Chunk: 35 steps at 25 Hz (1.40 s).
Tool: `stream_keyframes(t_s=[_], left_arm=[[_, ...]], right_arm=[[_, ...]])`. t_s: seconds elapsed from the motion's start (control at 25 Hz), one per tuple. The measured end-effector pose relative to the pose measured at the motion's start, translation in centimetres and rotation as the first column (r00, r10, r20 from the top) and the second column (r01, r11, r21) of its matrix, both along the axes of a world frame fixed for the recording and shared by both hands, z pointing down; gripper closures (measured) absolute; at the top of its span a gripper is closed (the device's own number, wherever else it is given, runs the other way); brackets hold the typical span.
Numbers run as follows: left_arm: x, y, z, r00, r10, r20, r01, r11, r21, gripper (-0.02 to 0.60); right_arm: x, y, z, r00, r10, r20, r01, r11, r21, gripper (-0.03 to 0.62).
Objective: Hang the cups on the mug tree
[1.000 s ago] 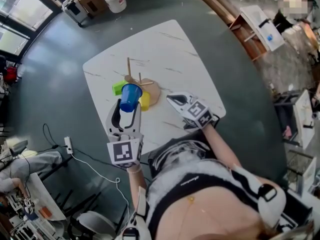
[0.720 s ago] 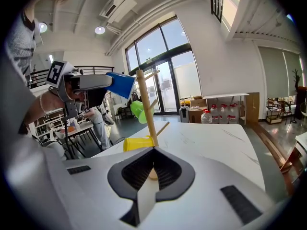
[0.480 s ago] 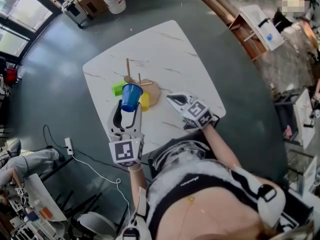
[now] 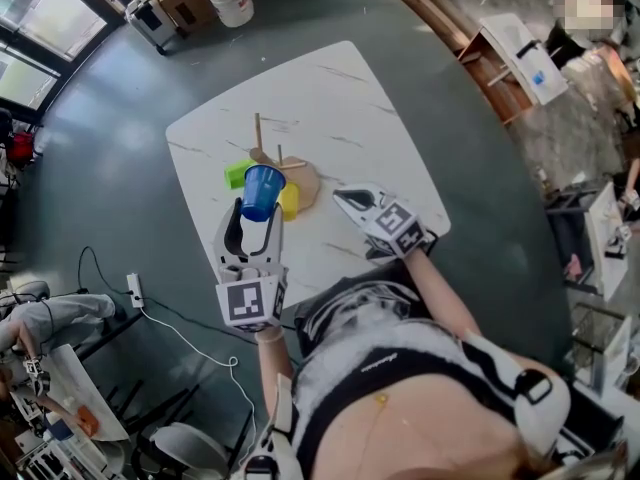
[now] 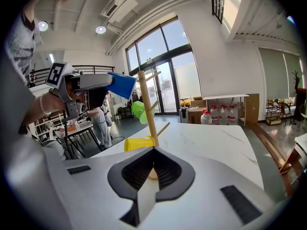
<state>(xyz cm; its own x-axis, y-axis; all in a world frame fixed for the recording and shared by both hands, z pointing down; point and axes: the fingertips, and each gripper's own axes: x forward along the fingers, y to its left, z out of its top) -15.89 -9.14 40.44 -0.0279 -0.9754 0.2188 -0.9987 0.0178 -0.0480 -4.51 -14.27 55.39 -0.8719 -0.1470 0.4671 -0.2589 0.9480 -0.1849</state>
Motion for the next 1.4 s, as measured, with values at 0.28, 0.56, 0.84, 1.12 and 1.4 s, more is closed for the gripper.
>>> stream_keyframes(t_s=[0.28,0.56,0.84,1.12,1.4], left_arm=[[0.1,0.5,0.6,1.000,0.009,-0.014,-0.009,1.000,-0.020,0.290],[0.0,1.1,1.7,1.000,0.006,-0.015,-0.006,0.999,-0.040,0.258],[-0.4,2.0,3.3,0.999,0.007,-0.044,-0.011,0.996,-0.087,0.233],[-1.1,3.1,5.4,0.994,0.004,-0.114,-0.019,0.991,-0.131,0.233],[-1.2,4.1,7.0,0.978,0.050,-0.202,-0.074,0.991,-0.115,0.280]], right_arm=[[-0.3,0.3,0.0,1.000,-0.002,0.002,0.002,1.000,0.002,0.591],[-0.5,0.4,0.2,1.000,-0.003,0.004,0.003,1.000,0.008,0.591],[-1.0,0.3,-0.3,1.000,-0.008,0.010,0.008,1.000,0.027,0.591],[-1.4,0.1,-1.3,1.000,0.001,0.019,-0.002,0.999,0.054,0.591],[-2.2,0.8,-1.9,1.000,0.008,0.022,-0.010,0.997,0.079,0.591]])
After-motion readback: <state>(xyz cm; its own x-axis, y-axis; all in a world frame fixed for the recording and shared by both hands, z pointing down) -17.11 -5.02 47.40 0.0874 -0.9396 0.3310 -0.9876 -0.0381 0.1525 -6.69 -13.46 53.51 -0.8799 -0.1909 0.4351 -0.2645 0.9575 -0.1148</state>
